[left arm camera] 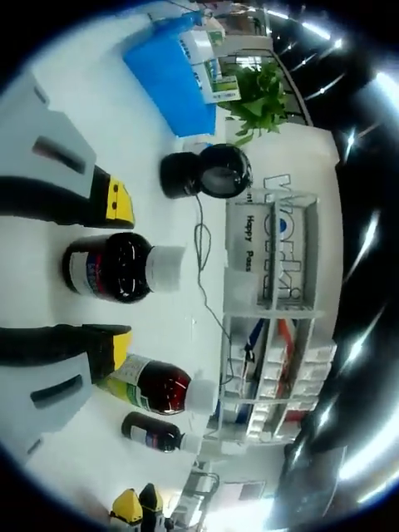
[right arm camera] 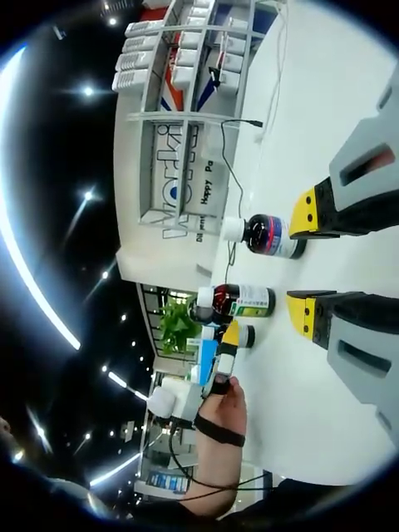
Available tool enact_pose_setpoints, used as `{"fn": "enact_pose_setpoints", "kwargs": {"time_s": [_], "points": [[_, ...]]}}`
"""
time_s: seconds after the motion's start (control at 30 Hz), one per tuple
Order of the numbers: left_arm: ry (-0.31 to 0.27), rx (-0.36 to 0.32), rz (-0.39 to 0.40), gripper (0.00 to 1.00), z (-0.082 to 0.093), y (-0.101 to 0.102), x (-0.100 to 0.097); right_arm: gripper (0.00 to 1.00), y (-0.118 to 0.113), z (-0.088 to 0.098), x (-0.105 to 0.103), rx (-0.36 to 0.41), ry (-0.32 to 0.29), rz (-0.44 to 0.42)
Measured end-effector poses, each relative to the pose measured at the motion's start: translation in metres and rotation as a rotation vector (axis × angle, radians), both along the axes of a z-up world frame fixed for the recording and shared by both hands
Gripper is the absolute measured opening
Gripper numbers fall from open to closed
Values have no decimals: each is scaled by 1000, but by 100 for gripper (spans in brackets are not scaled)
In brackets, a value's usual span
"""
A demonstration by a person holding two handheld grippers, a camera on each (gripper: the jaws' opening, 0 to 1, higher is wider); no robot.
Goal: Rotate the medicine bottle to make it face forward pick up the medicine bottle inspect the drug traceability code place the medicine on the table
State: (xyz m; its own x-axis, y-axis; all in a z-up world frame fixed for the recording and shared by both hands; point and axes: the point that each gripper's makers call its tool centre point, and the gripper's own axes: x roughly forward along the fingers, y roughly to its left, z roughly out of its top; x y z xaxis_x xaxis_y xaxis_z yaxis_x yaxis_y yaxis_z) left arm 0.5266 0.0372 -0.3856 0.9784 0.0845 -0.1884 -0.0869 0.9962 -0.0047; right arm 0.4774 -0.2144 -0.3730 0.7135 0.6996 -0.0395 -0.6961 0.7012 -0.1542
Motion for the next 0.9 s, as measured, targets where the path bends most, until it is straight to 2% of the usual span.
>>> {"fn": "enact_pose_setpoints", "kwargs": {"time_s": [0.07, 0.1, 0.3, 0.47, 0.57, 0.67, 0.8, 0.9], "points": [[1, 21, 20, 33, 1, 1, -2, 20, 0, 0, 0, 1, 0, 1], [3, 24, 22, 24, 1, 3, -4, 20, 0, 0, 0, 1, 0, 1], [8, 16, -13, 24, 0, 3, -5, 19, 0, 0, 0, -4, -1, 0], [12, -9, -63, 24, 0, 10, 3, 19, 0, -1, 0, -9, 0, -1], [13, 2, -93, 24, -1, 10, 5, 19, 0, -1, 0, -13, -1, -2], [17, 4, -128, 24, -1, 7, 7, 18, 0, -2, 0, -19, -2, -6], [24, 8, -204, 24, -1, 13, 14, 18, -1, -2, 1, -14, -1, -9], [17, 16, -246, 24, -1, 7, 11, 18, -1, -1, 1, -14, -1, -8]]}}
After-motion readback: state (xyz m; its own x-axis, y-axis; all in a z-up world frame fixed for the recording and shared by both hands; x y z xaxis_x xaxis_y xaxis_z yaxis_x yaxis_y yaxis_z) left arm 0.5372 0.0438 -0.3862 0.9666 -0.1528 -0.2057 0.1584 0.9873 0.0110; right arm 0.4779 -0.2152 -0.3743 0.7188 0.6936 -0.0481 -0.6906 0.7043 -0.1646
